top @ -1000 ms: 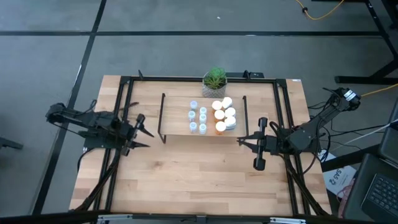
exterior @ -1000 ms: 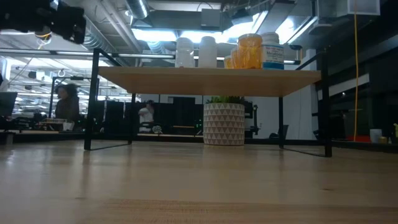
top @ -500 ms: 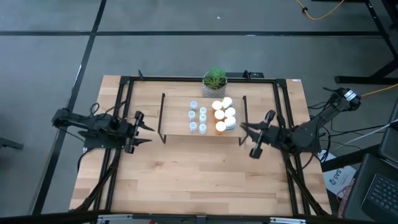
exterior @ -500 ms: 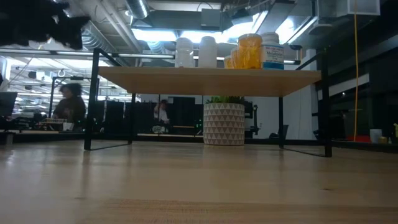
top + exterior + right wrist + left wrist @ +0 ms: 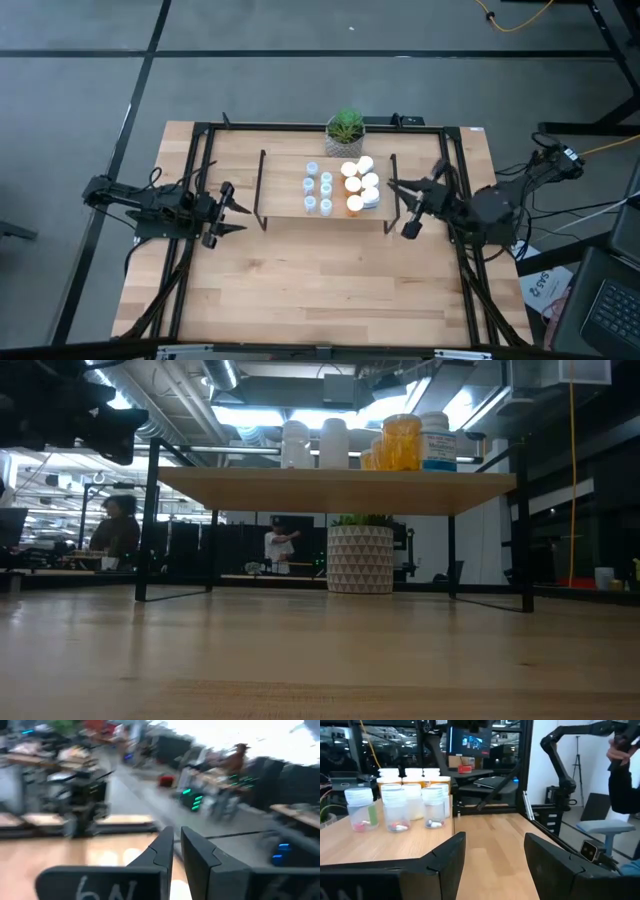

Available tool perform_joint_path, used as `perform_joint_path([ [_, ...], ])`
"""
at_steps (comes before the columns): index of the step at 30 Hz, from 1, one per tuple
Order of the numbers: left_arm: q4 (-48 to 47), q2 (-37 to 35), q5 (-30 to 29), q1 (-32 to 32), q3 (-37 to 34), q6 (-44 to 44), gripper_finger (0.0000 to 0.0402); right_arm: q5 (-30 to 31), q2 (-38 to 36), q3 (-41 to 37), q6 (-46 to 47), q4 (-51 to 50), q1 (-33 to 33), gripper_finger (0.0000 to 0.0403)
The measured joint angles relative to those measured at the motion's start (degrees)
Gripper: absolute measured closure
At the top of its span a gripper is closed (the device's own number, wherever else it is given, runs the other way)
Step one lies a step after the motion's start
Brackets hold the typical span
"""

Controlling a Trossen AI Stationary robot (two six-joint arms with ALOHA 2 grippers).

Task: Pick and place medicine bottles onto shelf by color
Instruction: Adjust the orange pill bottles on the shelf

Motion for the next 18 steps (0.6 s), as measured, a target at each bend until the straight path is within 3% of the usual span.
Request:
perform_joint_path([
  [7, 0.0, 0.0, -0.3, 0.0, 0.0, 0.7, 0.0205, -30.8, 1.8, 11.3, 19.8, -32.0, -11.1, 0.0364],
  [14, -0.1, 0.0, -0.3, 0.0, 0.0, 0.8, 0.0205, -44.7, 9.6, 24.5, 17.6, -42.0, -22.5, 0.0364],
  [18, -0.1, 0.0, -0.3, 0.0, 0.0, 0.8, 0.0205, -48.9, 16.8, 33.4, 15.3, -50.3, -27.9, 0.0365],
])
